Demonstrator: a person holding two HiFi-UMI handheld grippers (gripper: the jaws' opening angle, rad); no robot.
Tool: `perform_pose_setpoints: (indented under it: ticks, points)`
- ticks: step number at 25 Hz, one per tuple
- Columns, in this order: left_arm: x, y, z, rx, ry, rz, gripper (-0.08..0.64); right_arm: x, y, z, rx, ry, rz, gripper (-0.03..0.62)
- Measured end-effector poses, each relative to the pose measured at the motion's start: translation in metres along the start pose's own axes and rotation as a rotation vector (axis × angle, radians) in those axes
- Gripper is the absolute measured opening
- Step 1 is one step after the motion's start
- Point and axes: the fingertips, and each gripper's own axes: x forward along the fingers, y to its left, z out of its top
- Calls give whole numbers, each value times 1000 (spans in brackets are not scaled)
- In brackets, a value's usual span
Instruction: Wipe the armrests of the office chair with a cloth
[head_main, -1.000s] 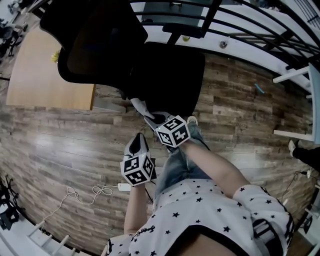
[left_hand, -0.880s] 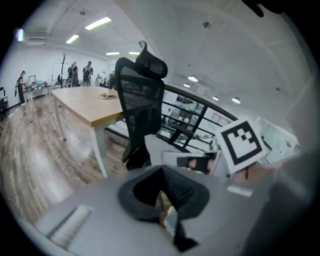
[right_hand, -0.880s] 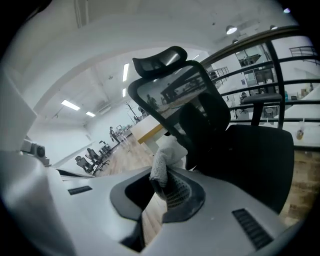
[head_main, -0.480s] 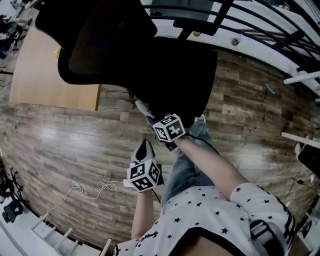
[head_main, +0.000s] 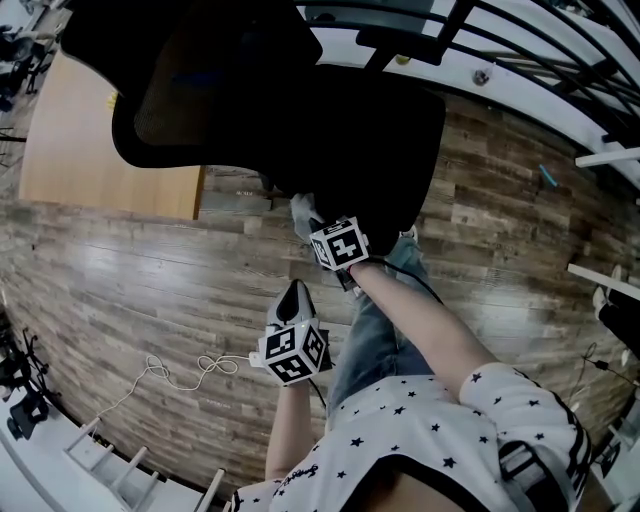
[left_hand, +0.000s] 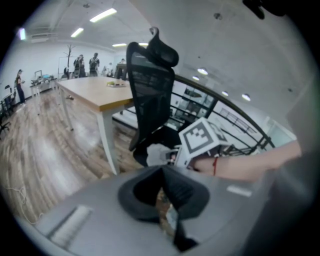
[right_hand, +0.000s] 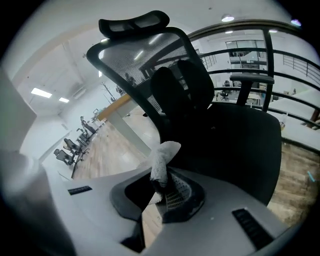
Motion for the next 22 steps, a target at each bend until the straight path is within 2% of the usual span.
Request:
perform_pose_setpoints:
  ticks: [9,22]
  points:
    - [5,-1,2,-5,0,-11,2,6,-5,-3,-85,52,-52,32]
    - [1,-7,4,12,-9,-32,2,-11,-21,-15,-73,57,-86,32]
